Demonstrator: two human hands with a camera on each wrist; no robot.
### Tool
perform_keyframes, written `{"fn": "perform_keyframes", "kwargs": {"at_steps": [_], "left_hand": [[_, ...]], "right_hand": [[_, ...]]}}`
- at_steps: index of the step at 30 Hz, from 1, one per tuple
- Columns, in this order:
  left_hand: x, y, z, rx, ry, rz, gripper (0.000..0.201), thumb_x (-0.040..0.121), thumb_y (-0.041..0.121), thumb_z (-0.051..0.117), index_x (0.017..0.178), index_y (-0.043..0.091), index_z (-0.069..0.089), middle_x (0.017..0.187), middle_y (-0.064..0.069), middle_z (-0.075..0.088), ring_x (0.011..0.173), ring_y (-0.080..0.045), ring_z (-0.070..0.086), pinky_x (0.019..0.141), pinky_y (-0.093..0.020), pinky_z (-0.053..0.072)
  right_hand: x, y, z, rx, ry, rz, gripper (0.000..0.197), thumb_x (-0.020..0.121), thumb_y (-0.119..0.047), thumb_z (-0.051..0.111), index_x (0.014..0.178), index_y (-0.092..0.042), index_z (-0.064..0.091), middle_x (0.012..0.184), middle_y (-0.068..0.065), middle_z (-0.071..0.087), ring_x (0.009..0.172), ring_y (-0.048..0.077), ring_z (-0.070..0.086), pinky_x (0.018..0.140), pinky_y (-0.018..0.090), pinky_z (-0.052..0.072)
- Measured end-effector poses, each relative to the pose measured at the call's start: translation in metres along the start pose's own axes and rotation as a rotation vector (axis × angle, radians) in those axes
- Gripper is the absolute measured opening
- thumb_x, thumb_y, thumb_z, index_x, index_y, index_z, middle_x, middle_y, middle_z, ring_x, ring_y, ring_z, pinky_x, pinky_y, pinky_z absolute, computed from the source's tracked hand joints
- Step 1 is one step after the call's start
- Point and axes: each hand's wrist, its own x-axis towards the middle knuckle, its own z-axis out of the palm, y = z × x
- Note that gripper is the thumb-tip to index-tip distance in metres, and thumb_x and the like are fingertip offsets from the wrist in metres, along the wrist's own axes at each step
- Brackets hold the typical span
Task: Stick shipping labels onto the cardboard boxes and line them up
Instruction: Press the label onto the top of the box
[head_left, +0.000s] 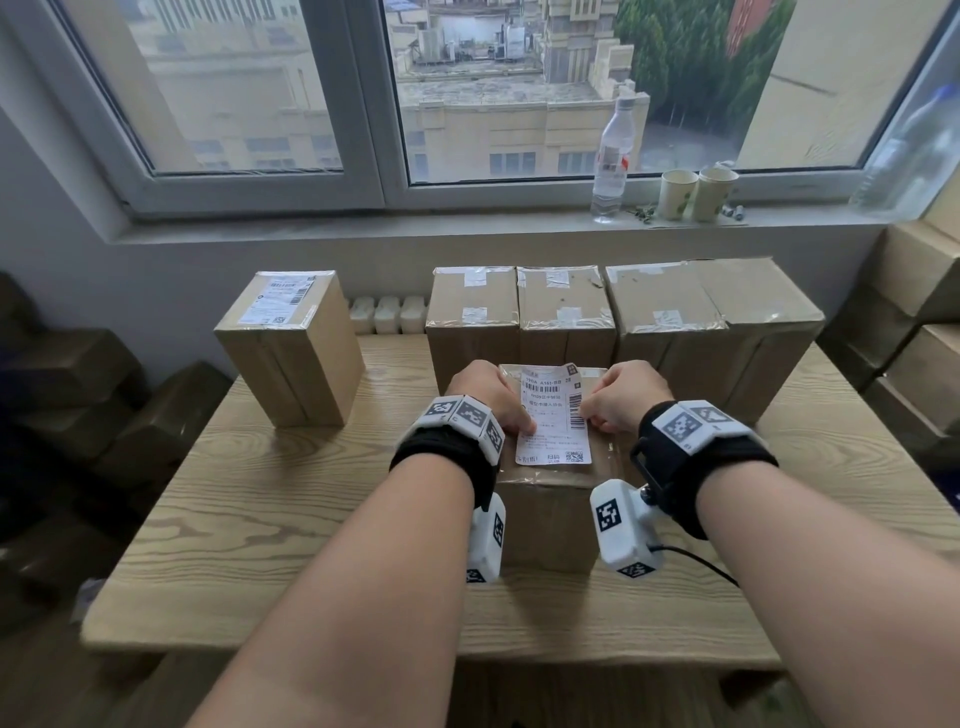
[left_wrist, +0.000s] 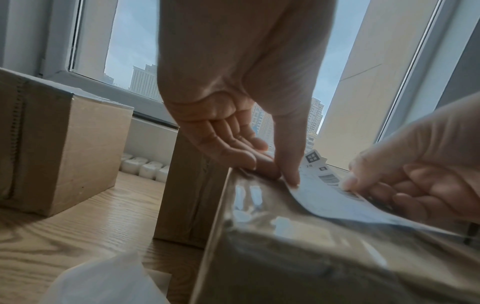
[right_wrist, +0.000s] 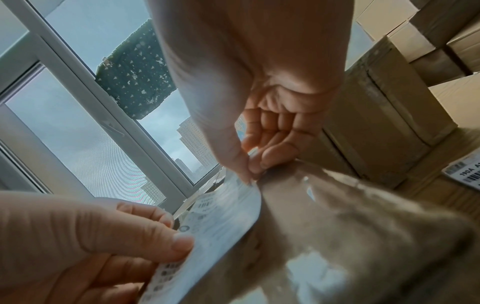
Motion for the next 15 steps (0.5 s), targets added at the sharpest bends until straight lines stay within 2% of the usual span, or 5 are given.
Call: {"fn": "perform_keyframes", "kwargs": {"at_steps": [3, 7, 10, 13, 15], "left_hand": [[0.003, 0.001, 0.001, 0.036, -0.002, -0.010, 0.037, 0.054, 0.015, 0.093, 0.072, 0.014, 0.060, 0.080, -0.003, 0.070, 0.080, -0.020, 0.069, 0.077, -0.038, 0.060], [0.008, 0.001, 0.001, 0.081, -0.040, -0.021, 0.037, 0.053, 0.017, 0.093, 0.066, 0.014, 0.058, 0.077, -0.003, 0.073, 0.078, -0.020, 0.072, 0.076, -0.037, 0.060], [0.011, 0.002, 0.000, 0.117, -0.036, -0.044, 0.044, 0.050, 0.026, 0.094, 0.077, 0.014, 0.061, 0.084, -0.002, 0.072, 0.079, -0.020, 0.069, 0.076, -0.036, 0.057], [0.014, -0.003, -0.005, 0.135, -0.042, -0.072, 0.046, 0.054, 0.032, 0.093, 0.081, 0.015, 0.059, 0.081, 0.001, 0.067, 0.072, -0.016, 0.061, 0.062, -0.030, 0.050], [0.018, -0.004, -0.009, 0.130, -0.052, -0.081, 0.043, 0.058, 0.033, 0.091, 0.074, 0.014, 0.057, 0.075, 0.001, 0.063, 0.067, -0.014, 0.058, 0.057, -0.028, 0.044]], "right_hand": [[0.001, 0.000, -0.001, -0.035, -0.033, 0.014, 0.020, 0.065, -0.012, 0.084, 0.072, -0.011, 0.065, 0.082, 0.008, 0.073, 0.085, 0.021, 0.071, 0.082, 0.038, 0.059], [0.003, 0.000, 0.000, -0.110, -0.051, -0.001, 0.029, 0.061, -0.019, 0.089, 0.071, -0.012, 0.063, 0.083, 0.006, 0.072, 0.084, 0.020, 0.070, 0.082, 0.039, 0.059], [0.003, -0.002, -0.002, -0.157, -0.049, 0.004, 0.030, 0.062, -0.022, 0.089, 0.071, -0.014, 0.062, 0.083, 0.004, 0.071, 0.081, 0.018, 0.069, 0.076, 0.035, 0.059], [0.003, -0.001, -0.006, -0.188, -0.083, 0.010, 0.031, 0.065, -0.027, 0.087, 0.072, -0.015, 0.060, 0.083, 0.001, 0.068, 0.073, 0.014, 0.064, 0.060, 0.028, 0.050], [0.006, 0.001, -0.008, -0.165, -0.086, 0.008, 0.033, 0.066, -0.032, 0.086, 0.074, -0.013, 0.061, 0.083, 0.003, 0.068, 0.075, 0.017, 0.064, 0.064, 0.032, 0.053]]}}
